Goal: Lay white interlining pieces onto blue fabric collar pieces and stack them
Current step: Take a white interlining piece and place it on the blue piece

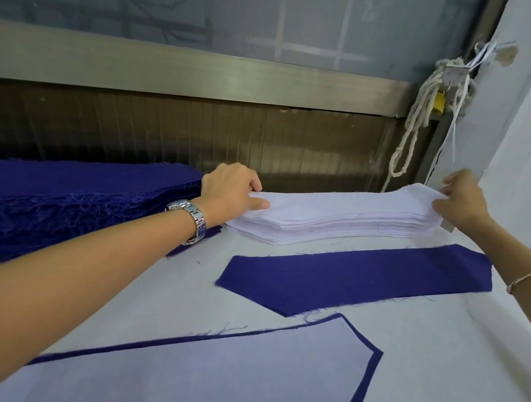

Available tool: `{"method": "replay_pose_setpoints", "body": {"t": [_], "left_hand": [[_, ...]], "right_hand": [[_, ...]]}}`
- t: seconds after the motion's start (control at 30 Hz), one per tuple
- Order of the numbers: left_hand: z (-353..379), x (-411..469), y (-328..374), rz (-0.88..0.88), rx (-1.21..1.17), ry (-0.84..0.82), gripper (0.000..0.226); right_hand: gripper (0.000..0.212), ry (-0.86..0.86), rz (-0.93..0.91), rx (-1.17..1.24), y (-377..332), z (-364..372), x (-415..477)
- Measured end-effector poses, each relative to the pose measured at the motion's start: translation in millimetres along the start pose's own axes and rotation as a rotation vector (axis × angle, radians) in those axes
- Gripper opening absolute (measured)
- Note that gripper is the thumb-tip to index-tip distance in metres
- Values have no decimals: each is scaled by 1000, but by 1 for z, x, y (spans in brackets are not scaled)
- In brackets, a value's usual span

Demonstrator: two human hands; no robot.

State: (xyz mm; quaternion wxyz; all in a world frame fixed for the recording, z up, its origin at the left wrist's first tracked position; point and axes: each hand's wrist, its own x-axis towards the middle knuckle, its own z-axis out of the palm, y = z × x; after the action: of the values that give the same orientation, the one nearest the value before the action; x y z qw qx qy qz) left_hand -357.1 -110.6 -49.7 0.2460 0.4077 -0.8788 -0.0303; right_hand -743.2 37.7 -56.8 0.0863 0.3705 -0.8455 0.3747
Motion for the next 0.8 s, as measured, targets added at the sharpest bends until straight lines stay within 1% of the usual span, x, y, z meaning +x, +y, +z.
{"method": "replay_pose_setpoints", "body": {"t": [0.07,0.1,0.2,0.27,0.37,0.53,0.67,0.8], "left_hand": [[-1,1,0,-2,23,-40,48],[-1,2,0,-1,22,-65,49],[-2,5,2,27,28,-133,50],[-2,7,2,49,28,-159,50],[-2,8,1,57,8,-174,46],[1,11,-2,56,-32,-175,38],[4,13,-4,49,-63,-191,39],[4,14,-3,52,-89,-194,36]], "right_hand": [[48,5,5,53,3,-3,1],[46,-2,1,58,4,-5,2],[25,-41,-3,95,9,-7,2],[19,-39,17,166,12,-8,0],[22,-39,58,242,16,-8,-1],[18,-62,105,246,22,-9,-1],[11,-69,115,231,24,-10,-2],[13,-64,130,260,29,-11,-1]]}}
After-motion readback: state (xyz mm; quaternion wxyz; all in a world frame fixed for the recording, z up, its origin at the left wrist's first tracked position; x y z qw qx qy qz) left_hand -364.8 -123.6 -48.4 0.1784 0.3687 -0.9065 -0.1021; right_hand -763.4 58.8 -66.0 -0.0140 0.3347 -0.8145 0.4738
